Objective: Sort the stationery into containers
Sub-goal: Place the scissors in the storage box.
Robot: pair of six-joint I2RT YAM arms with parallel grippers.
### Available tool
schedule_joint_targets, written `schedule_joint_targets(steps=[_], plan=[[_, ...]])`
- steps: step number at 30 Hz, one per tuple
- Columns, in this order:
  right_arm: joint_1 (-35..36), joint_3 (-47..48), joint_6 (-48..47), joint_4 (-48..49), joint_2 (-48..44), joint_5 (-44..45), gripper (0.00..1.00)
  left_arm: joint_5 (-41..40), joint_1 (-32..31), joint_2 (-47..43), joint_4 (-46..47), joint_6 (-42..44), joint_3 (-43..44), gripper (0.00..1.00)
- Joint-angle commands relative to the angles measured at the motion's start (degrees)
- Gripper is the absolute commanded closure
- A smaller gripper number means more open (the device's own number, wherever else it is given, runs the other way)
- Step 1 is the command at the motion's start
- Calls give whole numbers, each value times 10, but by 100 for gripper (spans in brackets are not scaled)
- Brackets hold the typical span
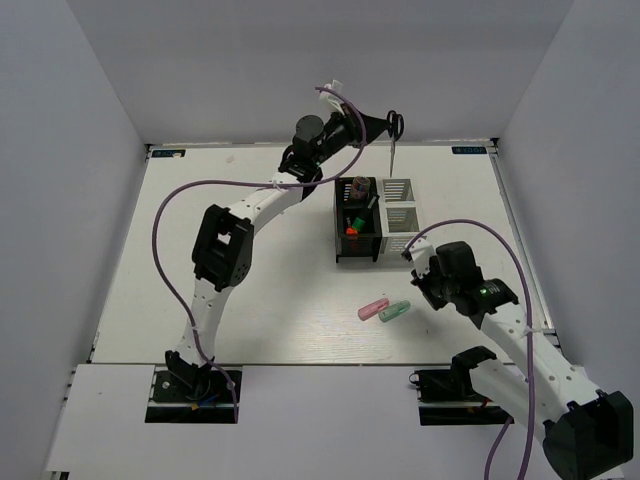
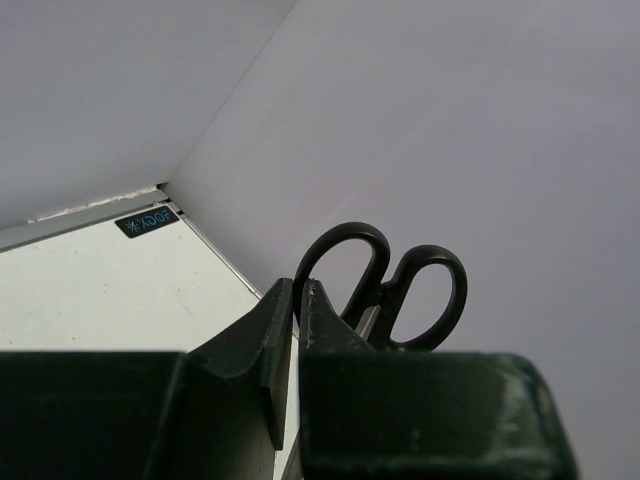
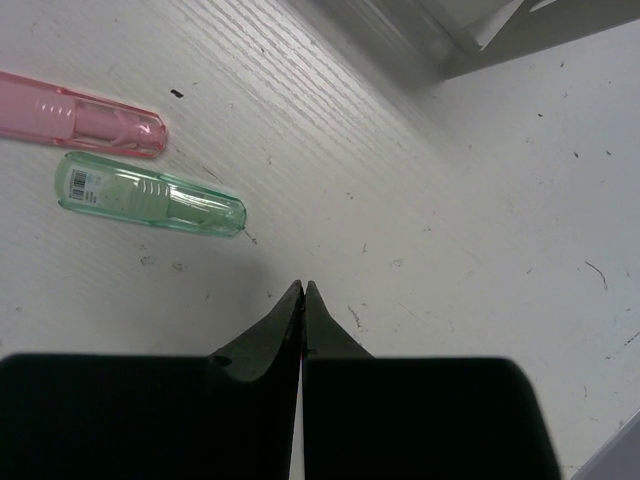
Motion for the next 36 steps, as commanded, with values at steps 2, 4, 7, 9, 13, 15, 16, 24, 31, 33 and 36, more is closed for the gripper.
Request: schedule_joint_targets(steps=[2, 4, 7, 9, 13, 15, 16, 24, 31, 33, 36], plan=[[-7, -2, -6, 10, 1, -7, 100, 1, -1, 20, 22, -17, 41, 100], [-10, 0, -4, 10, 2, -12, 100, 2, -3, 32, 21, -18, 48, 100], [-14, 2, -3, 5, 3, -21, 100, 0, -5, 44, 10, -14, 64, 100], [-18, 4, -3, 3, 3, -28, 100, -1, -7, 50, -1, -5, 70, 100], [-24, 5, -2, -1, 2, -36, 100, 0, -13, 64, -18, 15, 76, 100], [-23, 5, -4, -2, 2, -38, 100, -1, -14, 72, -19, 17, 73, 100], [-23, 6, -3, -2, 2, -40, 100, 1, -14, 74, -20, 17, 72, 100], [-25, 5, -6, -2, 0, -42, 100, 5, -20, 92, -54, 44, 74, 100], [-25, 6, -7, -2, -3, -42, 100, 8, -26, 88, -89, 76, 70, 96], [-26, 4, -7, -3, -4, -41, 100, 9, -28, 87, -106, 86, 72, 87], [-26, 5, -4, -1, -3, -41, 86, 8, -30, 83, -126, 98, 75, 66]])
